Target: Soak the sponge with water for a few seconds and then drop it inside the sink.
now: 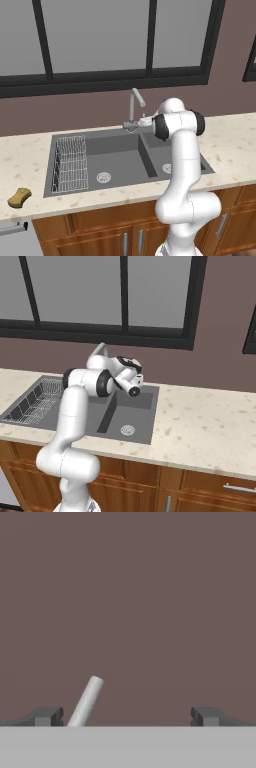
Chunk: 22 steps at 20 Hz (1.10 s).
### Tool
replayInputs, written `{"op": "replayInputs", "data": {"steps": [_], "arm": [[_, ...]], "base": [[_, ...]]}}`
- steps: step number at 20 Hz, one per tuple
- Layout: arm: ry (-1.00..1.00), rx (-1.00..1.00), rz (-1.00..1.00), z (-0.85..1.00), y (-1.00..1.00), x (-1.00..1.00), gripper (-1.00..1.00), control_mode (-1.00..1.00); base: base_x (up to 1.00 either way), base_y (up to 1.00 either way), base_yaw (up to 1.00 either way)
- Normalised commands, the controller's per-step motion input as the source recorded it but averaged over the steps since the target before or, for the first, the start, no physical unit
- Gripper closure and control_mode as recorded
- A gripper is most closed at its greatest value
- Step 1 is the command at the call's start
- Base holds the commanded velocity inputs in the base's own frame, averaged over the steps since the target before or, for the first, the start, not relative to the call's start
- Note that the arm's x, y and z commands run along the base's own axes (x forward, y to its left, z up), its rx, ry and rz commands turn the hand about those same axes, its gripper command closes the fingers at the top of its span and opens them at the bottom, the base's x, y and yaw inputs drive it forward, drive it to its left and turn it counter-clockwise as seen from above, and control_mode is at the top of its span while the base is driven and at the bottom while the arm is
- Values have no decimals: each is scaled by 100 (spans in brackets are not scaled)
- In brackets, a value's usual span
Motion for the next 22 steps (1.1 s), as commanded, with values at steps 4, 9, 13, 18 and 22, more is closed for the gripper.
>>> {"op": "replayInputs", "data": {"steps": [4, 9, 13, 18, 22], "arm": [[2, -3, -12, -36, -59, 0, -100, -100], [0, 0, -8, -31, -54, 0, -100, -100], [0, 0, -6, -36, -54, 1, -100, -100], [0, 0, -6, -41, -53, 0, -100, -100], [0, 0, -5, -44, -52, 0, -100, -100]], "base": [[0, 0, 0], [0, 0, 0], [0, 0, 0], [0, 0, 0], [0, 0, 0]]}}
